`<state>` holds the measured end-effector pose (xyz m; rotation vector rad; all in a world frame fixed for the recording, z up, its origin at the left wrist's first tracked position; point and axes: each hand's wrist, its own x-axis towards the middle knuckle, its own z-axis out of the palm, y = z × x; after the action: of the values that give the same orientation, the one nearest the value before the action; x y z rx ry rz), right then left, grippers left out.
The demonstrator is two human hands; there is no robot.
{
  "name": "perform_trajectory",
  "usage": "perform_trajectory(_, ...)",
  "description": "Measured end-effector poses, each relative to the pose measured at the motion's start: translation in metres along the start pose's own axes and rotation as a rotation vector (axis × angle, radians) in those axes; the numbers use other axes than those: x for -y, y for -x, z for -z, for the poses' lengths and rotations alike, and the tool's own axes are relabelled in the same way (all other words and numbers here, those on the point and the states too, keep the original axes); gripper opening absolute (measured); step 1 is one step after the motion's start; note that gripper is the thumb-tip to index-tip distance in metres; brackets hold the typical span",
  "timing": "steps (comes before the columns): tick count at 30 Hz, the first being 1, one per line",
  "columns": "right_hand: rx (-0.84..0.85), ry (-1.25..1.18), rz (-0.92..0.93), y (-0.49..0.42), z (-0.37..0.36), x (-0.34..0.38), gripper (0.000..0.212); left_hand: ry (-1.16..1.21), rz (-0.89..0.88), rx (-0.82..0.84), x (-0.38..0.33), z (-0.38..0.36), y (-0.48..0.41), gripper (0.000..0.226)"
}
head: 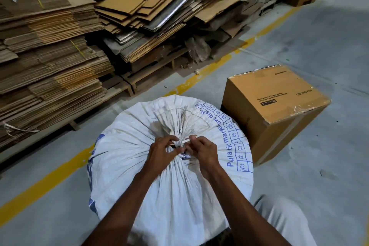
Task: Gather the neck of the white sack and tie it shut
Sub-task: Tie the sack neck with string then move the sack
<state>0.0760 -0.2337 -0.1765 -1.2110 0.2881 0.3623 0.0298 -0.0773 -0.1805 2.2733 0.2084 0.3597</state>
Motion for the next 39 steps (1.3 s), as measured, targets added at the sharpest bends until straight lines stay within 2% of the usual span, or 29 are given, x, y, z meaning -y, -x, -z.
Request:
perform_trajectory(4, 0.101, -0.131, -0.078, 0.006, 0.007, -0.004, 0.028, 0.093, 0.055, 0.099, 0.004, 0.009, 0.004, 0.018)
perform_trajectory(10, 0.093, -0.23, -0.08, 0.019, 0.004, -0.01, 0.024, 0.045, 0.115, 0.139, 0.006, 0.014, 0.002, 0.011)
perform_trajectory(12, 0.046, -0.274, -0.084, 0.023, 0.003, -0.012, 0.021, -0.021, 0.061, 0.17, 0.01, 0.015, 0.003, 0.009)
perform_trajectory(15, -0.073, -0.296, -0.099, 0.028, 0.006, -0.017, 0.027, -0.07, -0.033, 0.223, 0.011, 0.017, 0.006, 0.009)
perform_trajectory(17, -0.089, -0.279, -0.102, 0.03, 0.008, -0.021, 0.029, -0.074, -0.091, 0.276, 0.008, 0.018, 0.008, 0.006)
perform_trajectory(19, -0.09, -0.213, -0.104, 0.03, 0.01, -0.026, 0.023, -0.096, -0.111, 0.335, 0.008, 0.018, 0.01, 0.008)
perform_trajectory(21, -0.125, 0.022, -0.047, 0.032, 0.014, -0.031, 0.009, -0.106, -0.083, 0.355, 0.011, 0.019, 0.012, 0.013)
perform_trajectory(24, -0.145, 0.506, 0.151, 0.041, 0.021, -0.033, 0.014, -0.089, -0.055, 0.332, 0.019, 0.018, 0.014, 0.012)
perform_trajectory(27, -0.106, 0.719, 0.245, 0.051, 0.023, -0.03, 0.014, -0.06, -0.041, 0.335, 0.022, 0.017, 0.016, 0.003)
perform_trajectory(31, -0.13, 0.802, 0.246, 0.054, 0.025, -0.031, 0.018, -0.027, -0.001, 0.335, 0.021, 0.015, 0.019, 0.012)
perform_trajectory(39, -0.294, 0.751, 0.175, 0.054, 0.018, -0.035, 0.032, 0.018, 0.059, 0.298, 0.022, 0.012, 0.019, 0.014)
